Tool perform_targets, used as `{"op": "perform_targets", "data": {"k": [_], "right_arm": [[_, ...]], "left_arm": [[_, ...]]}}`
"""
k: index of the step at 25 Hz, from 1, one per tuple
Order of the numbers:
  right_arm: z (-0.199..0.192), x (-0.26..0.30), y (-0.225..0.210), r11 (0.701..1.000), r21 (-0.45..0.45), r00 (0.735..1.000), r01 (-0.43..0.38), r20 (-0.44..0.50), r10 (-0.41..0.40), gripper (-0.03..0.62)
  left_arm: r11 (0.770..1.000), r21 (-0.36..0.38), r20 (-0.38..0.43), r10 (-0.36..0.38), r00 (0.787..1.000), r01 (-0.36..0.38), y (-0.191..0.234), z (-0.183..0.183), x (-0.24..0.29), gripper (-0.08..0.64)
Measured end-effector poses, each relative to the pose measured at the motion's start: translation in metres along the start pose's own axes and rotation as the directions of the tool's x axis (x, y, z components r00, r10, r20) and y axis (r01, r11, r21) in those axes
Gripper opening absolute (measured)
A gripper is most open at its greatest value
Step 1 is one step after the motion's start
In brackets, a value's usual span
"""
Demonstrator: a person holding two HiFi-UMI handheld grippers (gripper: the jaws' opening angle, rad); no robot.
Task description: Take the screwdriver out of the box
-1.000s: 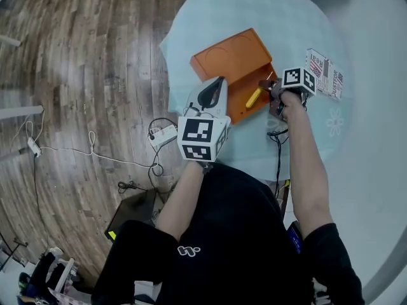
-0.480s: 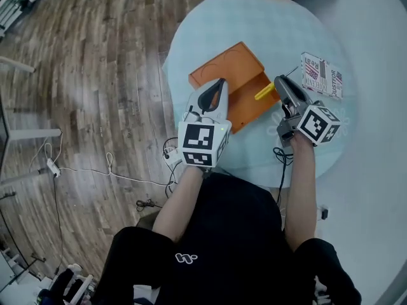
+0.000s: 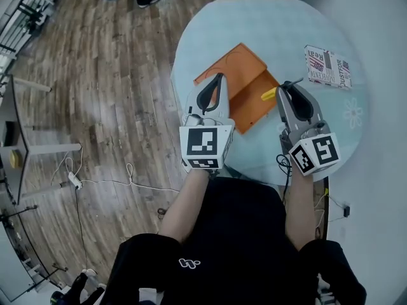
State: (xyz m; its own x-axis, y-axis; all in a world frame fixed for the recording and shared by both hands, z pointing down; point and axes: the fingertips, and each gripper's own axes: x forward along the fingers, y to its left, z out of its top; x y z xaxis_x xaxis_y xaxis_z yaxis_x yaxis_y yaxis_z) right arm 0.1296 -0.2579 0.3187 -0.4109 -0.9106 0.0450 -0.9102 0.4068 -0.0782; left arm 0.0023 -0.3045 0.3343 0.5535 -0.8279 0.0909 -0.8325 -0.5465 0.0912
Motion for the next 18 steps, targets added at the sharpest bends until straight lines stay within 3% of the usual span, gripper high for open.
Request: {"op": "perform_targets", "data": {"k": [5, 13, 18], "right_arm": [[-0.005, -0.002, -0.001, 1.000, -0.006, 1.000, -0.002, -0.010, 0.002, 0.093], [-0.009, 0.010, 0.009, 0.999, -0.021, 0.999, -0.034, -0.035, 0.033, 0.093], [-0.020, 0.014, 0.013, 0.997, -0.073, 0.997, -0.031, -0.078, 0.025, 0.094]], "left_arm": [[0.999, 0.032, 0.001, 0.004, 1.000, -0.004, -0.006, -0.001, -0.005, 0.003], [0.998, -0.011, -0.017, 0.062, 0.998, -0.062, 0.013, -0.013, -0.018, 0.003], [0.997, 0.007, -0.017, 0.073, 0.997, -0.073, 0.014, -0.013, -0.023, 0.003]]}}
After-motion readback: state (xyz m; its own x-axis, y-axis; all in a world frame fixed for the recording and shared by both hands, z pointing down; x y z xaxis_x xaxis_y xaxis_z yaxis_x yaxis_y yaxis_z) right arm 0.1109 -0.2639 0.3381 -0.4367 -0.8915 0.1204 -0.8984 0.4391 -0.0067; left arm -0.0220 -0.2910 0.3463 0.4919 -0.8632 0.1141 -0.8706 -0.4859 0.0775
